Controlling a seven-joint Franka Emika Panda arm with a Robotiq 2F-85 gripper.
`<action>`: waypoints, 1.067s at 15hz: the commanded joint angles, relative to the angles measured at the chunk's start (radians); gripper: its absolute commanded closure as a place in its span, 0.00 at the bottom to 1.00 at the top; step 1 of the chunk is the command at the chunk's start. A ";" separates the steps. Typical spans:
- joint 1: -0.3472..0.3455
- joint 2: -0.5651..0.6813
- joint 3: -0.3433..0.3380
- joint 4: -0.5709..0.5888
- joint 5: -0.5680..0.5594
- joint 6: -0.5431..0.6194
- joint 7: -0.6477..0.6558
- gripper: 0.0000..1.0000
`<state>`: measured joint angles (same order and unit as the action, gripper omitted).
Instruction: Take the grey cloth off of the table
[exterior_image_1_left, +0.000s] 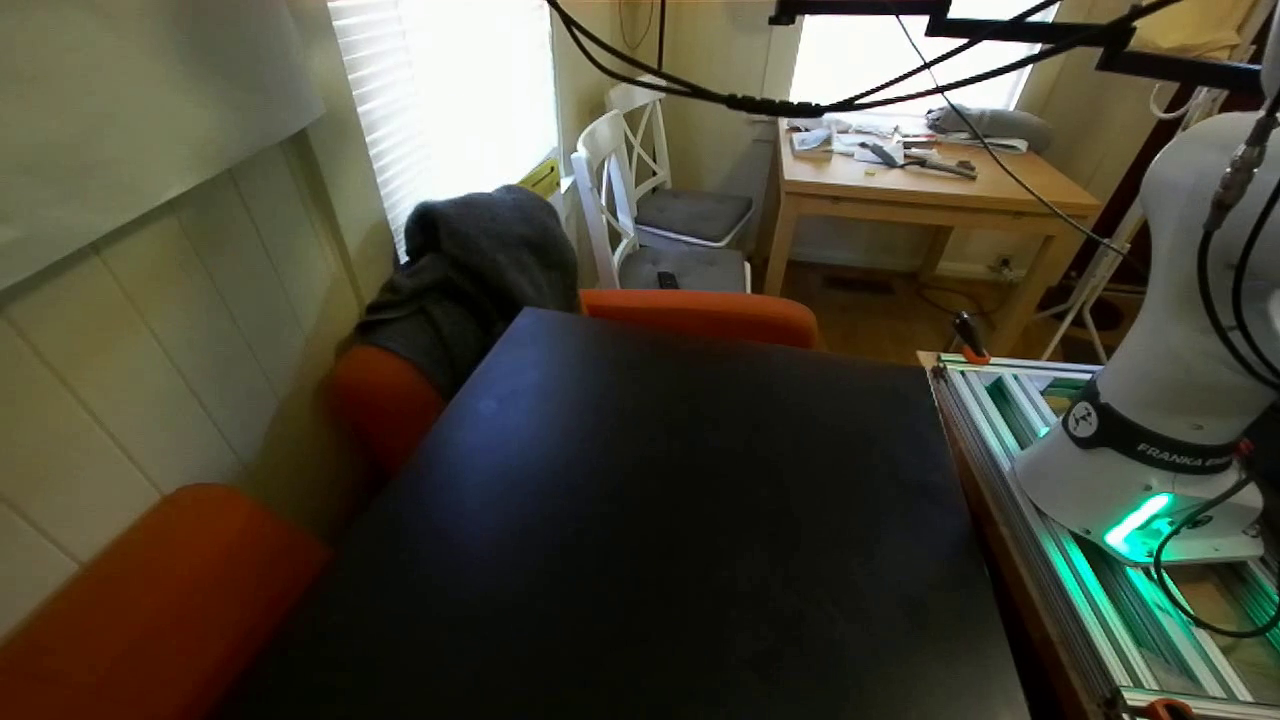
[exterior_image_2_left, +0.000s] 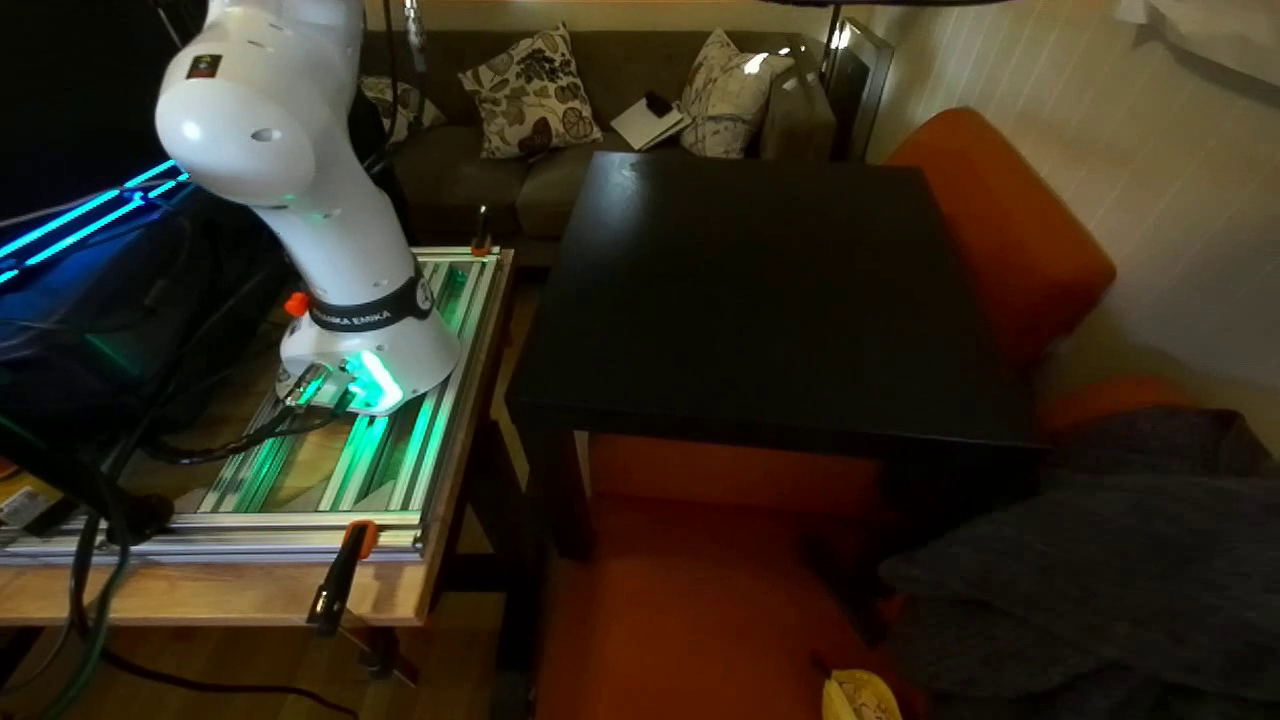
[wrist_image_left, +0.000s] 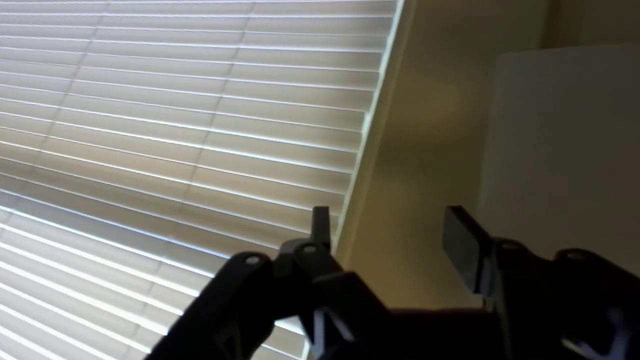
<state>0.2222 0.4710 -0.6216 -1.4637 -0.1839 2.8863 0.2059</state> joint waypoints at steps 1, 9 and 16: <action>-0.040 -0.167 0.183 -0.101 0.085 -0.099 -0.200 0.07; -0.292 -0.407 0.541 -0.266 0.339 -0.451 -0.518 0.00; -0.338 -0.498 0.494 -0.304 0.297 -0.970 -0.531 0.00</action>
<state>-0.1000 0.0247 -0.1259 -1.7335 0.0988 2.0802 -0.2934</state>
